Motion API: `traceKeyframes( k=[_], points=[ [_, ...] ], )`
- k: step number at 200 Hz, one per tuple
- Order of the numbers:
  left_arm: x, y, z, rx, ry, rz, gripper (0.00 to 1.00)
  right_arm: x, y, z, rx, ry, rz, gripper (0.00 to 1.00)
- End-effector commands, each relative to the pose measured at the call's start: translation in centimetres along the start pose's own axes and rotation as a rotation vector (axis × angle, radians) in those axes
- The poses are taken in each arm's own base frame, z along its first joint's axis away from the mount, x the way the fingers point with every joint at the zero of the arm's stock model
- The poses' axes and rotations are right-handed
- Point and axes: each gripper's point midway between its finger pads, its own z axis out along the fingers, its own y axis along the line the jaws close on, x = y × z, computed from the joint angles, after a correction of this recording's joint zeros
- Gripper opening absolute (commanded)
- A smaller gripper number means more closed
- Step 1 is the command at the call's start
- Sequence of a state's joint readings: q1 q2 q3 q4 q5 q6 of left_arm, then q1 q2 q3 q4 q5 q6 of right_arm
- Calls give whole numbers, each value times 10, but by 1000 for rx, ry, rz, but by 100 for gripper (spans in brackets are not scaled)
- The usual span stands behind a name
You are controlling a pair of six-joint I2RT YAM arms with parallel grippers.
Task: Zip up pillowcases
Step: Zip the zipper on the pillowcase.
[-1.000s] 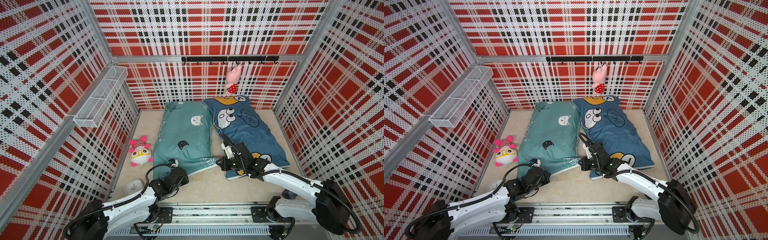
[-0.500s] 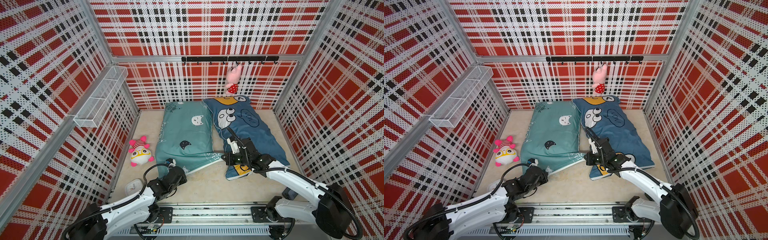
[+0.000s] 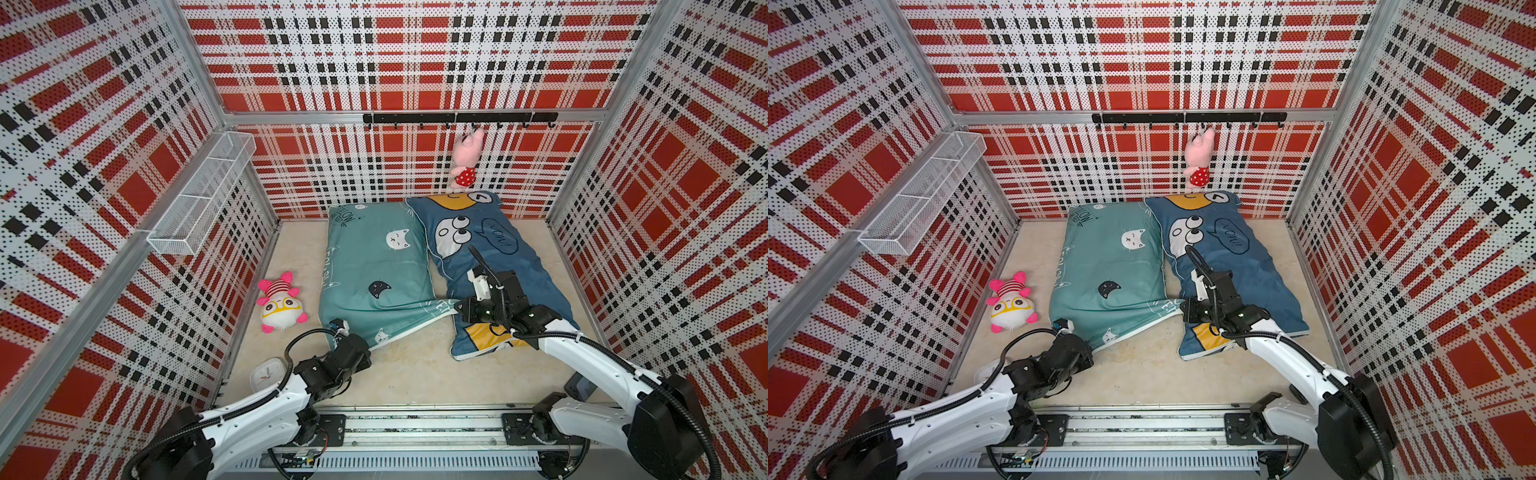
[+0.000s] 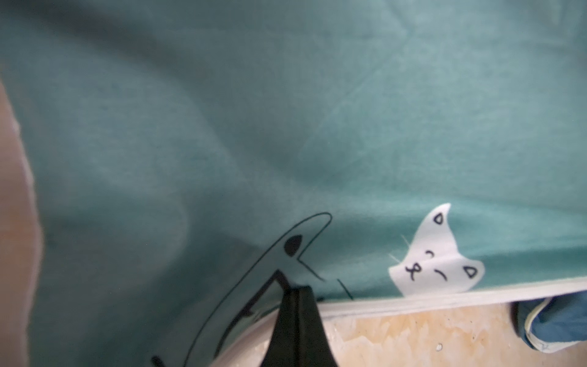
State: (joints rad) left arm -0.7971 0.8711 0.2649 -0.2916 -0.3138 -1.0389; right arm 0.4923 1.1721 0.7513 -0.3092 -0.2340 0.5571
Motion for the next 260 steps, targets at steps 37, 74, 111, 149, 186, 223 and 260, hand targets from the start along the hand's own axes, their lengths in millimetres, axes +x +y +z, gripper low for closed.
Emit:
traceKeyframes(
  k=[37, 74, 111, 149, 186, 223, 260],
  points=[
    [-15, 20, -8, -95, -73, -12, 0, -38, -12, -17, 33, -114, -5, 0],
    [-14, 22, -8, -100, -71, -17, 0, -57, -19, -19, 25, -194, 27, 0],
    [-13, 23, -9, -101, -64, -16, 0, -72, -22, -17, 10, -224, 66, 0],
    [-14, 25, -12, -110, -69, -23, 0, -77, -30, -20, 35, -225, 68, 0],
    [-16, 26, -15, -110, -77, -38, 0, -76, -38, -23, 46, -232, 83, 0],
    [-30, 14, -24, -88, -115, -52, 0, -56, -27, -18, -29, -152, 85, 0],
    [-64, -7, -40, -54, -194, -55, 8, -12, -12, -19, -38, -31, 10, 0]
  ],
)
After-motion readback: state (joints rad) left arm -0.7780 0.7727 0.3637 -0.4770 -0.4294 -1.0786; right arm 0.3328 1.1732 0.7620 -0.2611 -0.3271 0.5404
